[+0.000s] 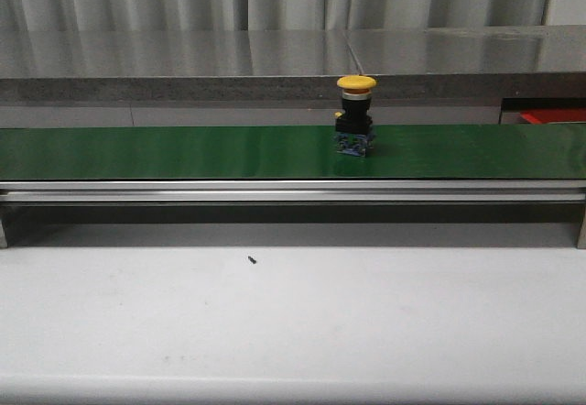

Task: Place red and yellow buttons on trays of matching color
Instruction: 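Carry the red button into the red tray and open the right gripper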

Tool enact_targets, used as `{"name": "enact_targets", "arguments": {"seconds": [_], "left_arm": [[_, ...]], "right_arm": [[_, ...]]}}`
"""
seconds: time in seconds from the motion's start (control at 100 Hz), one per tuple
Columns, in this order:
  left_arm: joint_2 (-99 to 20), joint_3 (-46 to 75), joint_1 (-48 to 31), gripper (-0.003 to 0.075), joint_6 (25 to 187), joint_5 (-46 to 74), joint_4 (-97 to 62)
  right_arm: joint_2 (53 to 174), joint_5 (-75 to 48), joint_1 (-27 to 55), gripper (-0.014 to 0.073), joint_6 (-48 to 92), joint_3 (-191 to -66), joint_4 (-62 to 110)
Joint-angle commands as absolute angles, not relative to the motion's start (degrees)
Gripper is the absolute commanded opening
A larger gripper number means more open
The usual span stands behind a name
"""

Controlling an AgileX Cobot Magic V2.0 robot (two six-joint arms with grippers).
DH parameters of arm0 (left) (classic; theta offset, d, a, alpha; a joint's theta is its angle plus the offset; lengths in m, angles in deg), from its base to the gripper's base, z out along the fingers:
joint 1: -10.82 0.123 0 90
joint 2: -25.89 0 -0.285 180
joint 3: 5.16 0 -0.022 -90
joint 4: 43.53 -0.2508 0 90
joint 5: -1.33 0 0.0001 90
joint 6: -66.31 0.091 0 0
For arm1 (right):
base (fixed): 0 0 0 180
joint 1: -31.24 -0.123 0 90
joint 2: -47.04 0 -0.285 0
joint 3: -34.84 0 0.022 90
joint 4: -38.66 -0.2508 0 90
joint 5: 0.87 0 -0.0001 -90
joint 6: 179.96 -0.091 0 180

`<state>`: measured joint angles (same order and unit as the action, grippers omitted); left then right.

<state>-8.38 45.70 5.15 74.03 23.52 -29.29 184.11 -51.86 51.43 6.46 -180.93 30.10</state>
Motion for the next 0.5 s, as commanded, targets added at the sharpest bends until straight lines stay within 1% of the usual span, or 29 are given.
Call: {"name": "enact_targets", "arguments": {"seconds": [0.0, 0.21, 0.49], "left_arm": [[-8.6, 44.1, 4.7, -0.0019, 73.9, 18.8, -28.4], [-8.6, 44.1, 4.7, -0.0019, 73.9, 18.8, -28.4], [-8.6, 44.1, 4.7, -0.0019, 73.9, 18.8, -28.4]], "right_arm": [[180.1, -53.1, 51.7, 0.0596, 6.6, -185.3, 29.6], [179.0, -64.6, 51.7, 0.0596, 6.8, -193.9, 29.9], [170.2, -69.5, 49.8, 0.0596, 11.1, -193.3, 29.8]]}}
